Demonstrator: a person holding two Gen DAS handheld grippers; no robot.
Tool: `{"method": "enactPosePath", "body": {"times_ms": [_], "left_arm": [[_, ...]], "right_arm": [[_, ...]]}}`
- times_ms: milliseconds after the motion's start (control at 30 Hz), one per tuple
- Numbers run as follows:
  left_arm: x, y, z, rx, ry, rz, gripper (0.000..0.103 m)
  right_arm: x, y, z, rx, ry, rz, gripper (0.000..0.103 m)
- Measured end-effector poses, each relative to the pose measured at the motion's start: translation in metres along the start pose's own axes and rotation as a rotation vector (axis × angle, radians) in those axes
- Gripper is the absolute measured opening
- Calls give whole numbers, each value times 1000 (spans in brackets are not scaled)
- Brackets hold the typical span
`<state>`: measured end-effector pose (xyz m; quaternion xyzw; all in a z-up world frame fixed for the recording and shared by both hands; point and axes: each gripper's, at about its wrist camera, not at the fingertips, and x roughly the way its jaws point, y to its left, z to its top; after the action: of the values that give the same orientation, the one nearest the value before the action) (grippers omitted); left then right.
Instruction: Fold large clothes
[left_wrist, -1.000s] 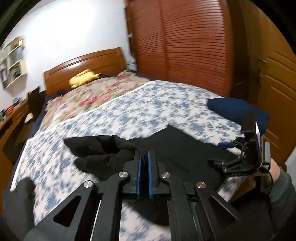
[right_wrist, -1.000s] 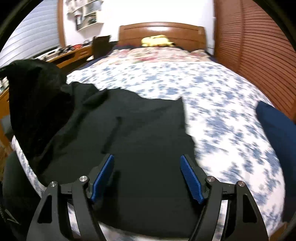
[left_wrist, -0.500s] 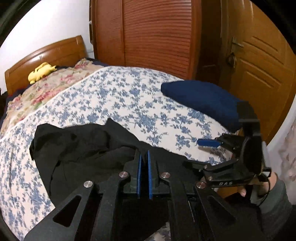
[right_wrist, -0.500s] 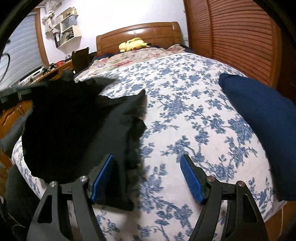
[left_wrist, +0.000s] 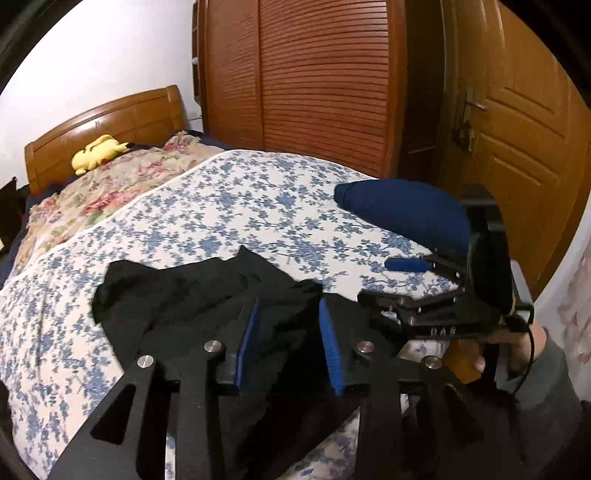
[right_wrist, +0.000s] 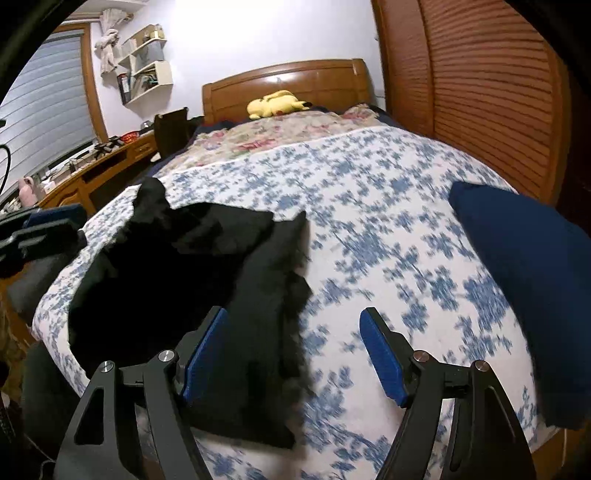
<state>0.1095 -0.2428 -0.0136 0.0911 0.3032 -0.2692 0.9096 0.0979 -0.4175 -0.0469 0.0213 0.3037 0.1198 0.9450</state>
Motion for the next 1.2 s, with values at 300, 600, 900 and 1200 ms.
{"method": "enactPosePath", "body": {"times_ms": [300,600,900,1200], "left_arm": [[-10,51,-38,-74,40,70,36],[-8,90,-69,-139,76,127,36],[-5,108,-91,-197,88,134,37],[-2,113,-95,-215,83,141,37]], "right_arm": [[-9,33,35,-71,-98,53,75],[19,58,34,-122,-57,158,75],[49,66,33,-144,45,201,66],[45,61,27,-111,53,244,34]]}}
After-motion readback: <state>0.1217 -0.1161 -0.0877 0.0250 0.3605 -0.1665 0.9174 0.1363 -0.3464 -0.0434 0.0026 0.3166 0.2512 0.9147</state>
